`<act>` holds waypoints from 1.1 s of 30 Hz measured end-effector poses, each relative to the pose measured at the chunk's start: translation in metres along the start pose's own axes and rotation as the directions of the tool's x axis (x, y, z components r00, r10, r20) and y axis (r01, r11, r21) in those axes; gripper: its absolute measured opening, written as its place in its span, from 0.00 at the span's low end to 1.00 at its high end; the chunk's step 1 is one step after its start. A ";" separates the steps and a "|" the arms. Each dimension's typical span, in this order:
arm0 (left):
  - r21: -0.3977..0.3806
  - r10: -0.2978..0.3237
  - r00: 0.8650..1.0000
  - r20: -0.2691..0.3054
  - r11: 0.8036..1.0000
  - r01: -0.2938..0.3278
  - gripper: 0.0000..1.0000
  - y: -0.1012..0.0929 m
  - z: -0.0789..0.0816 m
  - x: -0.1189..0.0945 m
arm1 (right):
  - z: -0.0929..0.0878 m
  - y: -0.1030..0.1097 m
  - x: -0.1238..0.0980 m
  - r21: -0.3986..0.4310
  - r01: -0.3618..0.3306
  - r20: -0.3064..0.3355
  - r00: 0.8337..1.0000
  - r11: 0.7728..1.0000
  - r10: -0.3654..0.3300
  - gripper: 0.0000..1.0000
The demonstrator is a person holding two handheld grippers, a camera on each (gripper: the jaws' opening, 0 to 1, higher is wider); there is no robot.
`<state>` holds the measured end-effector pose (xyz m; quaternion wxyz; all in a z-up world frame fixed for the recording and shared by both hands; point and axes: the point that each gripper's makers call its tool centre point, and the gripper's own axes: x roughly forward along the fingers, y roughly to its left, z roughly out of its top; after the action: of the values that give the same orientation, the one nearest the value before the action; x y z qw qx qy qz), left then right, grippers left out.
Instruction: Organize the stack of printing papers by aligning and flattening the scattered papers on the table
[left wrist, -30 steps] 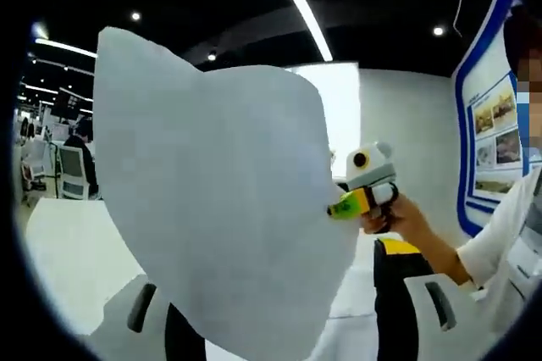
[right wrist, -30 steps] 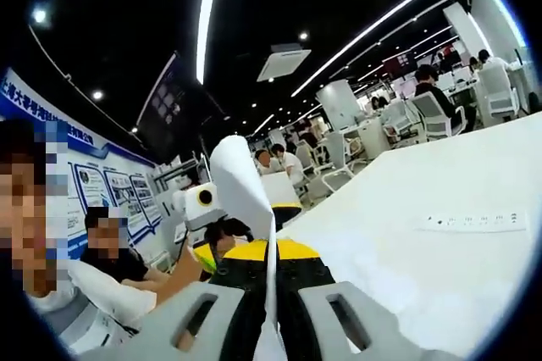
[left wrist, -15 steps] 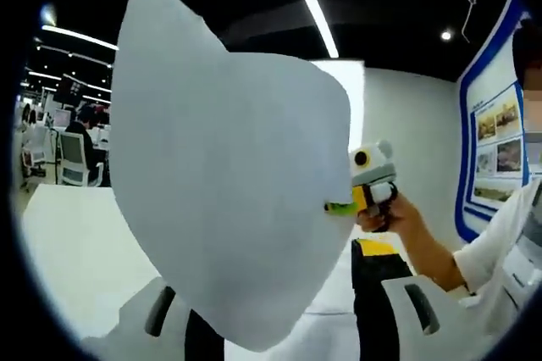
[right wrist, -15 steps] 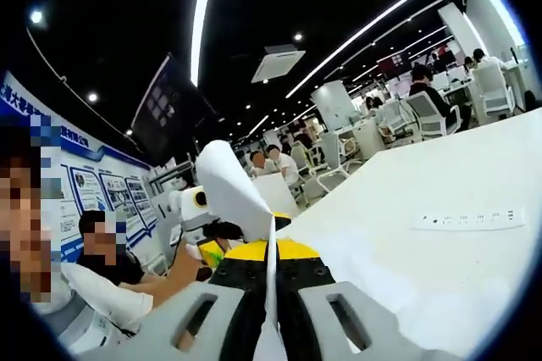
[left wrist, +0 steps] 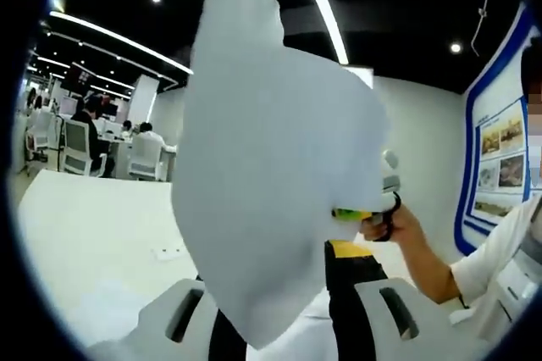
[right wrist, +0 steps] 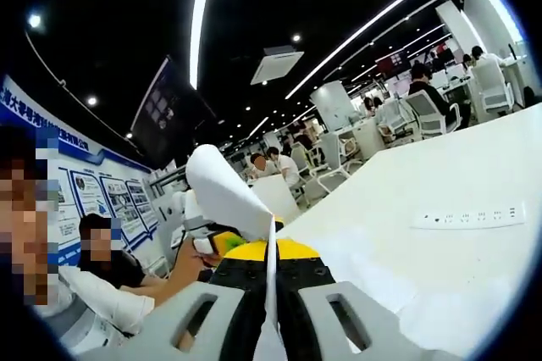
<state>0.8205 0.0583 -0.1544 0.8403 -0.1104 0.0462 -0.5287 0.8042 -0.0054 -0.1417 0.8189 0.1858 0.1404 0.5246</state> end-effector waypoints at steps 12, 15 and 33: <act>-0.026 -0.036 0.999 0.013 0.999 0.036 0.13 -0.006 0.002 0.000 | -0.001 0.000 0.002 -0.004 0.009 0.005 1.000 1.000 -0.009 0.00; -0.020 -0.043 0.999 0.015 0.999 0.043 0.11 -0.007 0.002 0.000 | -0.001 -0.001 0.003 -0.007 0.011 0.005 1.000 1.000 -0.011 0.00; -0.070 -0.074 0.996 0.045 0.995 0.077 0.06 -0.017 0.008 -0.003 | 0.020 -0.007 -0.002 -0.407 0.112 0.125 0.990 0.906 -0.066 0.26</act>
<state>0.8058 0.0549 -0.1426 0.8160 -0.1531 0.0429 -0.5558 0.8175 -0.0125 -0.1270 0.8692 0.0301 -0.0100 0.4935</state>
